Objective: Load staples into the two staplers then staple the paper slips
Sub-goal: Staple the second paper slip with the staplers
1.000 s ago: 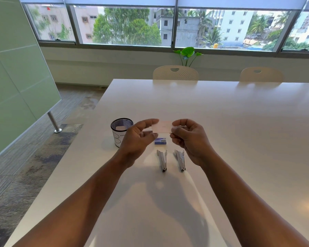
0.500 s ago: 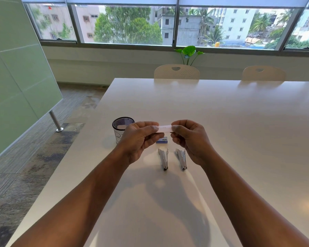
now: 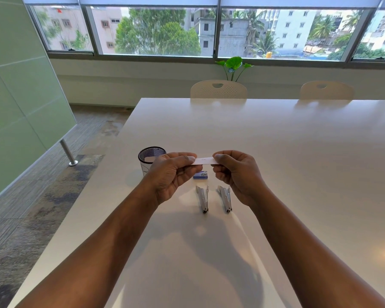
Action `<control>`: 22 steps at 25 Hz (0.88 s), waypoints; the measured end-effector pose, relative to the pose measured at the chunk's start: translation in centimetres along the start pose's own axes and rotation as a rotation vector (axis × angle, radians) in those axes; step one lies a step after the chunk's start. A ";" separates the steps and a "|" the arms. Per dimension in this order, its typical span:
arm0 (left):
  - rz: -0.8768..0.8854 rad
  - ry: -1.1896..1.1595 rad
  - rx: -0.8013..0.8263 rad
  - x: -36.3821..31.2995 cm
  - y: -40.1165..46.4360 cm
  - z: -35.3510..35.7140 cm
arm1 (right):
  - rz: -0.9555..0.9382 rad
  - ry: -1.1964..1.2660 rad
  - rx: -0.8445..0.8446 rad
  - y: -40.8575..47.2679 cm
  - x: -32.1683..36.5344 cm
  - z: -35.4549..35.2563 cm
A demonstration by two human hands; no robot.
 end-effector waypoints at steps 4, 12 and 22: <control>-0.006 0.000 -0.004 -0.1 -0.2 0.1 | 0.002 0.012 0.002 -0.1 -0.1 0.1; 0.104 0.191 0.001 -0.5 -0.7 0.1 | -0.051 -0.019 0.011 -0.3 0.2 0.3; 0.329 0.474 -0.035 -1.4 -1.3 0.9 | -0.220 -0.133 0.029 -0.7 1.0 0.5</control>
Point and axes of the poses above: each hand's wrist, its own y-axis towards the middle knuckle, its own z-axis out of the palm, x = y × z, the point moved 8 cm from there along y, towards the middle knuckle, and after that the axes turned 4 degrees about -y, right-handed, at the moved point
